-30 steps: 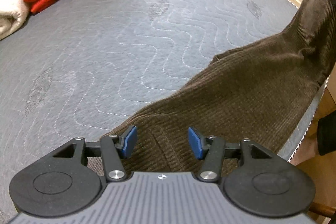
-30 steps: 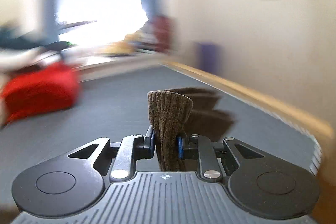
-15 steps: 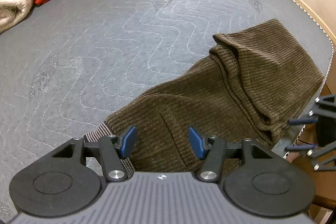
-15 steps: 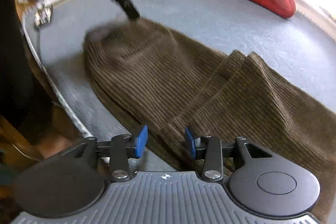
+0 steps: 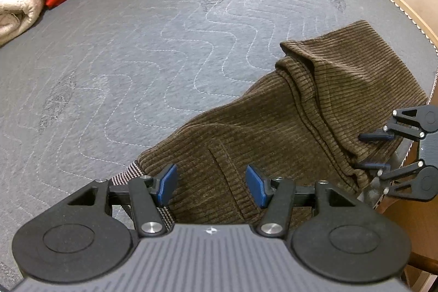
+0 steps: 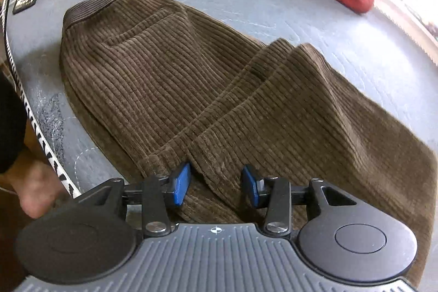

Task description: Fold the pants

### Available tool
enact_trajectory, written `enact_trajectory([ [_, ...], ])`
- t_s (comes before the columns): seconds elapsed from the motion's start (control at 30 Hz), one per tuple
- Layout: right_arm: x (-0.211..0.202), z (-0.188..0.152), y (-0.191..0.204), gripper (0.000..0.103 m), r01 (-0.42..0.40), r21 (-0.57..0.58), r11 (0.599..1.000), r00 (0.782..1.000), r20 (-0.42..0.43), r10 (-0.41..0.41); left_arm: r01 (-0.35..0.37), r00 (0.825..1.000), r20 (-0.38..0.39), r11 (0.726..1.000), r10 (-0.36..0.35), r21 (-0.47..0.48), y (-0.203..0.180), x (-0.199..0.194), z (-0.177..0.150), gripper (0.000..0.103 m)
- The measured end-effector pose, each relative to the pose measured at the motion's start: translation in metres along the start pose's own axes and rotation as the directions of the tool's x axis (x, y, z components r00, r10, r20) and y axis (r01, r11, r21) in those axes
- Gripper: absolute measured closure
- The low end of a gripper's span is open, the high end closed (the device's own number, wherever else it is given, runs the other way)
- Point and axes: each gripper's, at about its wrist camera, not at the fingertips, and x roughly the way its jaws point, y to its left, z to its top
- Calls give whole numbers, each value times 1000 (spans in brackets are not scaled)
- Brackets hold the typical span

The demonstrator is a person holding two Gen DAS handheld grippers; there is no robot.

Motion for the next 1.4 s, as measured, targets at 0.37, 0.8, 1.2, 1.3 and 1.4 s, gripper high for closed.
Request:
enact_trajectory([
  [0.37,-64,3,17,90,-33,-77,997,977,210,48,5,1000,4,1000,-5,8,-5,1,4,41],
  [0.8,-43,-11,23,57,-49,-121,992,991,115,63,284,958,99,933,-268,-223,-25,26,55,41],
  [1.2,-41,-9,23,87,24,-226,974,993,122,4,350,929,35,842,-369,-411,-51,106,98,36],
  [1.3,-64,-4,5,88,12,-123,992,981,196,12,353,924,19,832,-382,-428,-53,122,103,35],
  [1.4,-82,-8,-1,88,-1,-82,997,967,256,22,320,932,-22,848,-362,-423,-58,135,106,36],
])
